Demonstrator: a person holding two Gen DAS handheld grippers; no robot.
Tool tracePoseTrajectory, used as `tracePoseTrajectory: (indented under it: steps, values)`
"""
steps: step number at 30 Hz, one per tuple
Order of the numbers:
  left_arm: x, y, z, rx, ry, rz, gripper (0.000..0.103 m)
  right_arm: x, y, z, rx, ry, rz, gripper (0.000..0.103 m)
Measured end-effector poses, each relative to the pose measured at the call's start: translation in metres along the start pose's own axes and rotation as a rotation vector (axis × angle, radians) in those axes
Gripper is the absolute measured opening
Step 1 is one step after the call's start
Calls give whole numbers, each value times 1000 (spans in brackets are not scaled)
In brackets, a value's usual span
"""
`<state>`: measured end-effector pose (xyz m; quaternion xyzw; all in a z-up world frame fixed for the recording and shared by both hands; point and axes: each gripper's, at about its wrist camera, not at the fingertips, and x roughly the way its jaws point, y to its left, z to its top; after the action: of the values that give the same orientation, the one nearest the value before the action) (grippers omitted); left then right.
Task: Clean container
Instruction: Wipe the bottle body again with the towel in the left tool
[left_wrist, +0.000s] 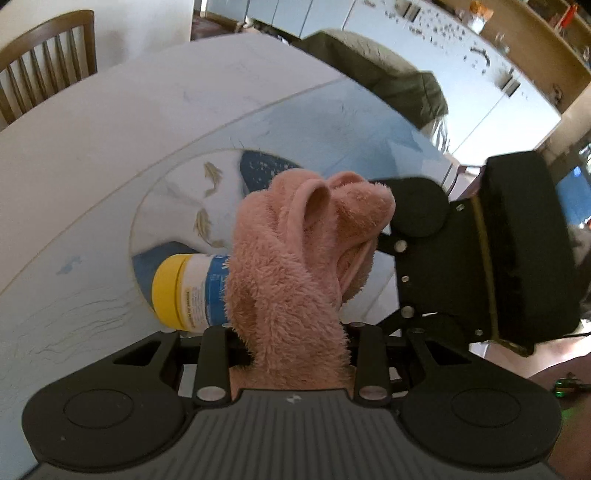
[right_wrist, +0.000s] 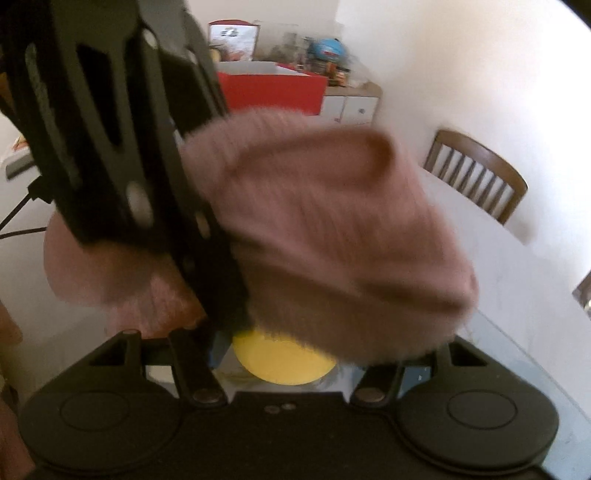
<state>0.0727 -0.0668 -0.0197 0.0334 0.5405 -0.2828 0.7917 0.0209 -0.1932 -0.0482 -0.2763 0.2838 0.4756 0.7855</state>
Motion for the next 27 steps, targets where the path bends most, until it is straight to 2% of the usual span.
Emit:
tracePoseTrajectory:
  steps: [7,14,19,21,25,27]
  values:
    - [11,29,2,-100,27,5,32,1,-1,-1,-24,8,-6,62]
    - [14,73,-11,-205,52,77,32,-1,-7,-3,-27,11,-2,62]
    - [29,98,-29,-266,97,154,32,-3,-8,-5,-29,15,-3,62]
    - [35,106,-35,-279,123,198,31,1,-8,-3,-29,19,-5,62]
    - [33,111,-38,-285,124,228,33,0,-8,-5,-27,25,-10,62]
    - [28,106,-38,-267,101,218,34,-1,-8,-6,-21,24,-11,62]
